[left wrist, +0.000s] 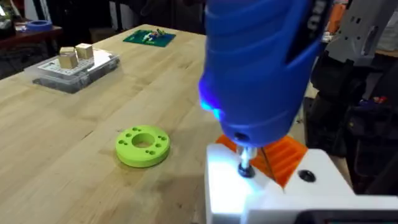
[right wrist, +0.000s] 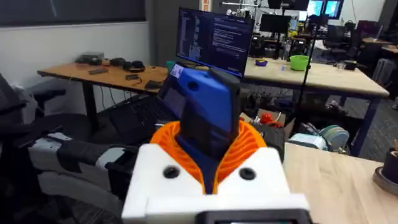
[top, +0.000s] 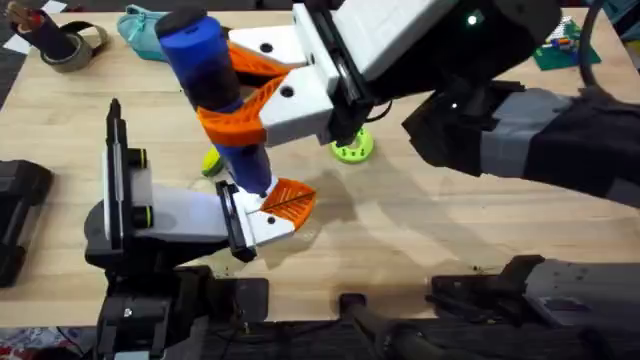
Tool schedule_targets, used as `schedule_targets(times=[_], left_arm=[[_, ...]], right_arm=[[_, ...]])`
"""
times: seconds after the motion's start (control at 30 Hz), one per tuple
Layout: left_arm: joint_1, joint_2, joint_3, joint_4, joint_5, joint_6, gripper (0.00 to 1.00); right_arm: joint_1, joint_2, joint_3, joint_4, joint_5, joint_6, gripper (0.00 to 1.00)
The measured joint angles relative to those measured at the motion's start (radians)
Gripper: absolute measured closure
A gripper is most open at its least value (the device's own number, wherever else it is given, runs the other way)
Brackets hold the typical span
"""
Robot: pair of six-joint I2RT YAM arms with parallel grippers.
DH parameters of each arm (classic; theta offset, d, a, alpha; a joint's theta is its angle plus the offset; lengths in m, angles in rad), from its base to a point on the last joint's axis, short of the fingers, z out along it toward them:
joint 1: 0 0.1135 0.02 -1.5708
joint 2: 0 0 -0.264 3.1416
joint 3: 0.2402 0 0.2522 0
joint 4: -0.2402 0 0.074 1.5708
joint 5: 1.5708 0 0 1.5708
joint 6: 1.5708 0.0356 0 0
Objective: Pick up the gripper from the table and insert it into the empty holder that is missing its gripper. Then pick up a screw, insert it into the mounting hole, and use the screwdriver to tighten it. Finally, clean up the table by picking up the vegetable and placing it into the bucket.
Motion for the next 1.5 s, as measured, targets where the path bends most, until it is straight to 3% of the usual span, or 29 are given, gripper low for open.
schedule_targets(times=[1.5], left_arm=[[0.0,0.0,0.0,0.0,0.001,0.0,0.987]], right_arm=[[0.0,0.0,0.0,-0.034,-0.011,-0.007,0.955]])
